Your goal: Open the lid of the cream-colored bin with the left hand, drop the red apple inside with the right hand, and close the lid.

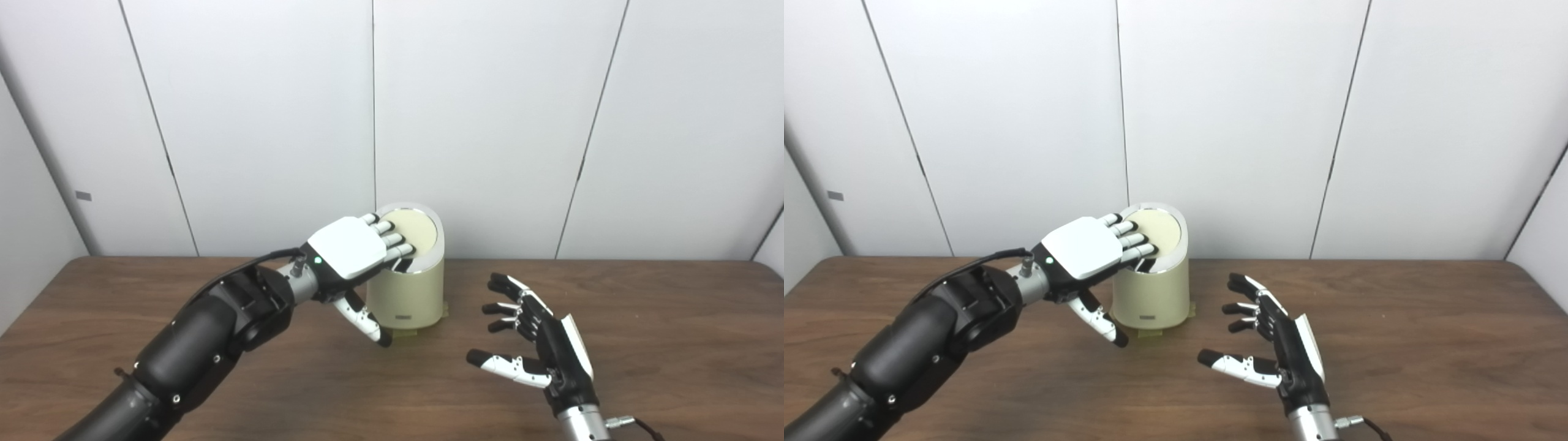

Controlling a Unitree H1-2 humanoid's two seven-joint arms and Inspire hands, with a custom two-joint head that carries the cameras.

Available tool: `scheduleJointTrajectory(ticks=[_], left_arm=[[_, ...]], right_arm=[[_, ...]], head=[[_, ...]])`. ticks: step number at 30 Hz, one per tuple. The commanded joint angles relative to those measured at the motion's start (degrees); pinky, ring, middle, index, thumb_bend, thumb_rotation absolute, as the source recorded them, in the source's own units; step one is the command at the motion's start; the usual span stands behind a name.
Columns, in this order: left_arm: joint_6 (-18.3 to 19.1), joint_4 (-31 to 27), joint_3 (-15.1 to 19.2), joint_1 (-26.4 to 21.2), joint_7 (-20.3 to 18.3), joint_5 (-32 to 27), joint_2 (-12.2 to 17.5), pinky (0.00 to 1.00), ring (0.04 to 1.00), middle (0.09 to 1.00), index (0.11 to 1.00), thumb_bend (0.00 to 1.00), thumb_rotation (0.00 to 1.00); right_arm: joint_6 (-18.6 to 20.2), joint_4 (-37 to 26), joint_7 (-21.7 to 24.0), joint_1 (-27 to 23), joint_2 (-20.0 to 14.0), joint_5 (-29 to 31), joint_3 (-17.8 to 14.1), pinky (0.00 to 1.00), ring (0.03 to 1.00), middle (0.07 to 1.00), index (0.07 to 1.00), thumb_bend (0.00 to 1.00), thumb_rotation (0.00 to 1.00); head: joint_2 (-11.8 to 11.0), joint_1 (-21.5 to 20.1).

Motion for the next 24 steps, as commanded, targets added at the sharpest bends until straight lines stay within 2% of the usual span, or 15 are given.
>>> scheduleJointTrajectory(ticks=[1,5,8,10,12,14,16,20,24], left_arm=[[0.1,0.3,-1.2,-0.9,-5.7,1.1,1.2,1.0,1.0,0.877,0.895,1.0,0.78],[0.8,-0.7,-0.9,-0.7,-7.6,0.1,1.2,1.0,1.0,0.827,0.847,1.0,0.79],[1.3,-1.3,0.2,-0.5,-7.4,-1.4,1.1,1.0,1.0,0.823,0.854,1.0,0.81],[1.8,-1.9,1.9,0.0,-5.4,-3.0,0.9,1.0,1.0,0.832,0.862,1.0,0.82],[2.6,-1.9,5.0,1.1,-1.0,-5.4,0.2,1.0,1.0,0.878,0.897,1.0,0.81],[3.5,-1.1,8.4,2.0,4.2,-6.8,-0.8,1.0,1.0,0.951,0.967,1.0,0.8],[3.9,-0.1,11.7,2.8,8.1,-9.2,-1.9,1.0,1.0,0.988,0.992,0.99,0.79],[4.5,1.8,18.4,4.0,12.4,-17.0,-4.8,1.0,1.0,1.0,1.0,0.99,0.78],[6.0,2.8,25.6,6.2,14.0,-29.9,-8.3,1.0,1.0,1.0,1.0,0.97,0.72]], right_arm=[[-1.5,-1.8,-0.6,-1.6,0.0,0.2,-0.4,0.55,0.688,0.824,0.82,0.82,0.34],[-1.1,-2.1,-0.7,-1.4,0.0,0.2,-0.6,0.55,0.689,0.823,0.817,0.82,0.35],[-1.4,-1.9,-0.4,-1.2,0.1,0.9,-0.8,0.55,0.685,0.824,0.817,0.81,0.33],[-1.8,-1.7,-0.4,-1.2,0.0,0.8,-0.7,0.55,0.681,0.817,0.819,0.8,0.32],[-2.0,-1.5,-0.2,-1.2,-0.1,0.9,-0.6,0.55,0.674,0.812,0.819,0.8,0.32],[-2.0,-1.5,0.1,-1.1,-0.1,1.5,-0.6,0.56,0.677,0.813,0.821,0.79,0.32],[-2.0,-1.6,0.3,-1.1,-0.2,1.8,-0.5,0.56,0.675,0.811,0.821,0.79,0.32],[-1.8,-1.6,0.2,-1.1,-0.3,1.4,-0.4,0.55,0.673,0.806,0.822,0.78,0.31],[-2.3,-1.3,0.7,-1.1,-0.6,2.0,-0.2,0.53,0.666,0.774,0.818,0.76,0.29]], head=[[0.1,-0.1],[0.2,0.1],[0.2,0.2],[0.2,0.3],[0.2,0.3],[0.2,0.3],[0.1,0.5],[0.1,0.6],[0.0,0.6]])
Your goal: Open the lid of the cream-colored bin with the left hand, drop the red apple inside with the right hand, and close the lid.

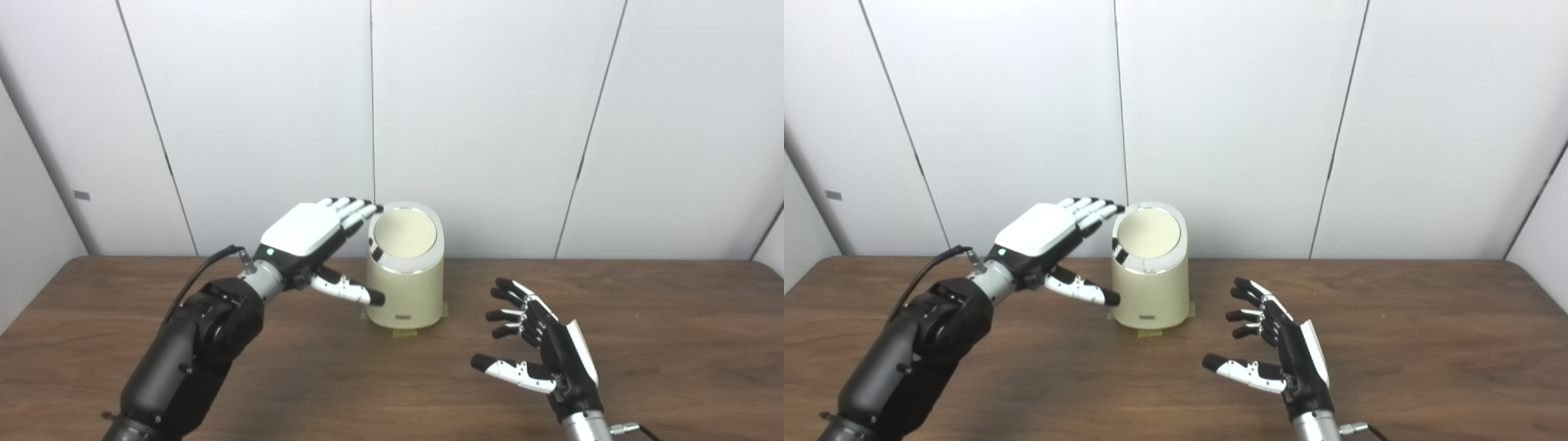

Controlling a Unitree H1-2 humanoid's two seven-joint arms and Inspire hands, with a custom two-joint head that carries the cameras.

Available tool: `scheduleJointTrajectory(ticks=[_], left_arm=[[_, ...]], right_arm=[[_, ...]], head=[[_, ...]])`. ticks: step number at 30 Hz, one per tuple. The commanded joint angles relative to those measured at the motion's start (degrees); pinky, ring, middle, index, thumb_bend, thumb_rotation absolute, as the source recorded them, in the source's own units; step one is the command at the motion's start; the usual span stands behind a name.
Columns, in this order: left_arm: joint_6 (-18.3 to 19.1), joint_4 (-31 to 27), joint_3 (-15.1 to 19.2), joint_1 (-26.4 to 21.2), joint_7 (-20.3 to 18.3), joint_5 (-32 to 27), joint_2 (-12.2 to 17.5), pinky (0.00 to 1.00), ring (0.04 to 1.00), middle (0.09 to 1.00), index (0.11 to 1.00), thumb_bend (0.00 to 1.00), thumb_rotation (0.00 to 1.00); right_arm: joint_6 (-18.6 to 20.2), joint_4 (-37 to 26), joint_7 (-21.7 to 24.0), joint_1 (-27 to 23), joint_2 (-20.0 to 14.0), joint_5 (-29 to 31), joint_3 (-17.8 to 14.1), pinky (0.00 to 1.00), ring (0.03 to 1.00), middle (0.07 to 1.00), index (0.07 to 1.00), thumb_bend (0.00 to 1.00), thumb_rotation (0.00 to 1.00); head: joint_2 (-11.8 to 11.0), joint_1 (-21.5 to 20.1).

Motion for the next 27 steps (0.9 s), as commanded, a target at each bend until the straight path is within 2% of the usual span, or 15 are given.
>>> scheduleJointTrajectory(ticks=[1,5,7,9,12,15,21,27], left_arm=[[0.5,-0.5,2.5,-1.1,2.5,-6.7,-1.7,1.0,1.0,1.0,1.0,0.97,0.71],[0.6,-1.4,6.7,3.7,2.9,-17.4,-4.0,1.0,1.0,1.0,1.0,0.95,0.65],[1.3,-2.5,7.6,6.7,2.9,-20.9,-4.9,1.0,1.0,1.0,1.0,0.98,0.67],[0.8,-3.3,8.6,9.9,2.7,-25.5,-6.1,0.95,0.993,0.998,1.0,0.94,0.66],[-2.3,-2.9,9.3,13.6,2.4,-30.9,-7.0,0.79,0.881,0.923,0.919,0.88,0.61],[-2.2,-3.1,9.8,17.1,1.7,-36.0,-7.9,0.79,0.892,0.933,0.926,0.88,0.61],[-1.8,-3.7,10.3,21.7,2.0,-41.0,-9.6,0.76,0.896,0.967,0.976,0.94,0.64],[-0.6,-3.5,10.7,23.7,1.8,-43.4,-9.6,0.8,0.926,1.0,1.0,0.98,0.62]], right_arm=[[-2.4,-1.3,0.4,-1.9,-0.4,0.9,-0.1,0.53,0.666,0.77,0.817,0.75,0.29],[-2.1,-1.6,0.1,-1.8,-0.4,0.9,-0.4,0.52,0.662,0.771,0.816,0.75,0.28],[-1.9,-2.0,-0.2,-1.7,-0.5,0.5,-0.5,0.52,0.658,0.77,0.815,0.75,0.29],[-1.9,-2.1,-0.4,-1.7,-0.7,-0.1,-0.6,0.52,0.655,0.779,0.817,0.76,0.3],[-1.6,-2.4,-0.5,-1.7,-0.9,-0.1,-0.8,0.52,0.658,0.792,0.817,0.77,0.32],[-1.4,-2.8,-0.6,-1.7,-1.3,-0.3,-1.0,0.53,0.666,0.804,0.818,0.77,0.33],[-0.5,-3.5,0.0,-1.7,-2.0,0.2,-1.4,0.53,0.686,0.826,0.825,0.79,0.34],[0.3,-4.3,0.3,-1.5,-2.6,0.2,-1.5,0.55,0.699,0.837,0.825,0.81,0.35]], head=[[0.1,0.0],[0.2,0.1],[0.3,0.3],[0.3,0.3],[0.4,0.5],[0.6,0.9],[0.8,1.5],[0.8,1.9]])
